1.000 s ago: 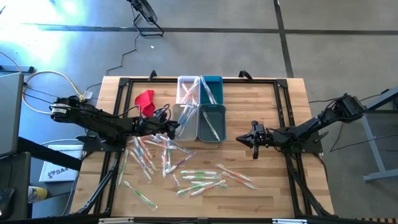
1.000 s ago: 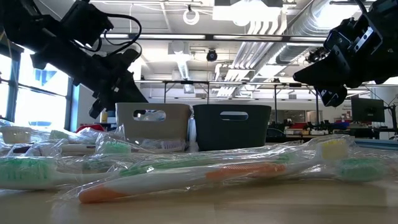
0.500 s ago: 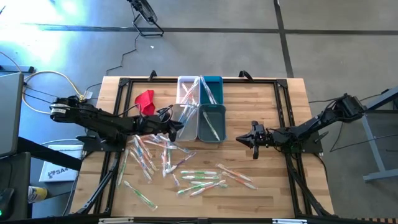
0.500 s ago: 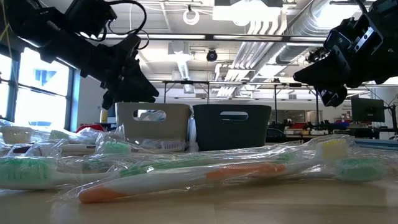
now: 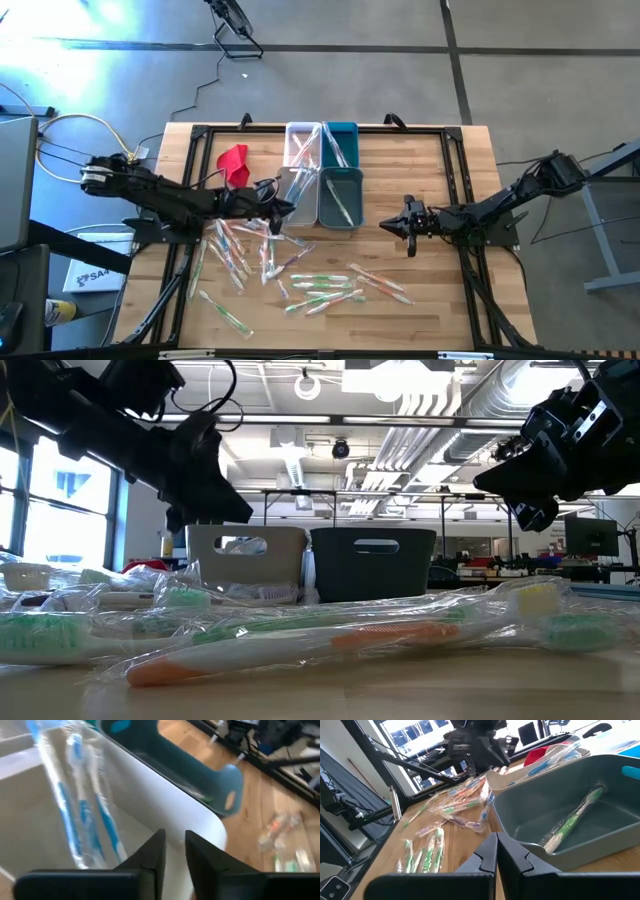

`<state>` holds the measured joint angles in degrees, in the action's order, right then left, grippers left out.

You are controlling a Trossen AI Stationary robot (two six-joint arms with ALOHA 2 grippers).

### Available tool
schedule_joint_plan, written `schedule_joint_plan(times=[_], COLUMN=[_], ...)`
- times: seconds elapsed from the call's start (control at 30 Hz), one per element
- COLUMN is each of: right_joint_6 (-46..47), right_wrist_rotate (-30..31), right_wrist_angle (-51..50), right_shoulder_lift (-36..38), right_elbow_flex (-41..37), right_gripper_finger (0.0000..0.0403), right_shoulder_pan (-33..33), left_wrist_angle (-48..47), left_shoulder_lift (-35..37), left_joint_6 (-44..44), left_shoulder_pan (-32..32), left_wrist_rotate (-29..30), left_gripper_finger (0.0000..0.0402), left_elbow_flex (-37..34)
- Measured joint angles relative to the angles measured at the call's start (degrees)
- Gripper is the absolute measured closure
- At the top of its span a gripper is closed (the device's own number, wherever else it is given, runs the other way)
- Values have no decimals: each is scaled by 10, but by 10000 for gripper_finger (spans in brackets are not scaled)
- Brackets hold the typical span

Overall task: Pick & Place Toothbrushes
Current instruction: Put the green toothbrush into the blue bin

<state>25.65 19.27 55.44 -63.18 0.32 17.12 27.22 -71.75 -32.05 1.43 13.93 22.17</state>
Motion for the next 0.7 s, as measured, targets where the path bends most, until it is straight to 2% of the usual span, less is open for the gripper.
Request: schedule_joint_plan(times=[0.2, 0.4, 0.53, 0.7], right_joint_6=[0, 0, 0, 0], right_wrist_rotate=[0, 1, 1, 1], right_wrist_angle=[0, 1, 1, 0], right_shoulder_lift=[0, 0, 0, 0], right_elbow_flex=[0, 0, 0, 0], right_gripper_finger=[401, 401, 401, 401], right_shoulder_pan=[0, 0, 0, 0], left_wrist_angle=[-5, -50, -122, -148], left_shoulder_lift=[17, 64, 107, 136], left_joint_6=[48, 95, 102, 127], left_shoulder_pan=[44, 75, 106, 168], left_wrist_rotate=[2, 36, 88, 147], left_gripper_finger=[397, 396, 400, 399], left_elbow_flex=[0, -1, -1, -1])
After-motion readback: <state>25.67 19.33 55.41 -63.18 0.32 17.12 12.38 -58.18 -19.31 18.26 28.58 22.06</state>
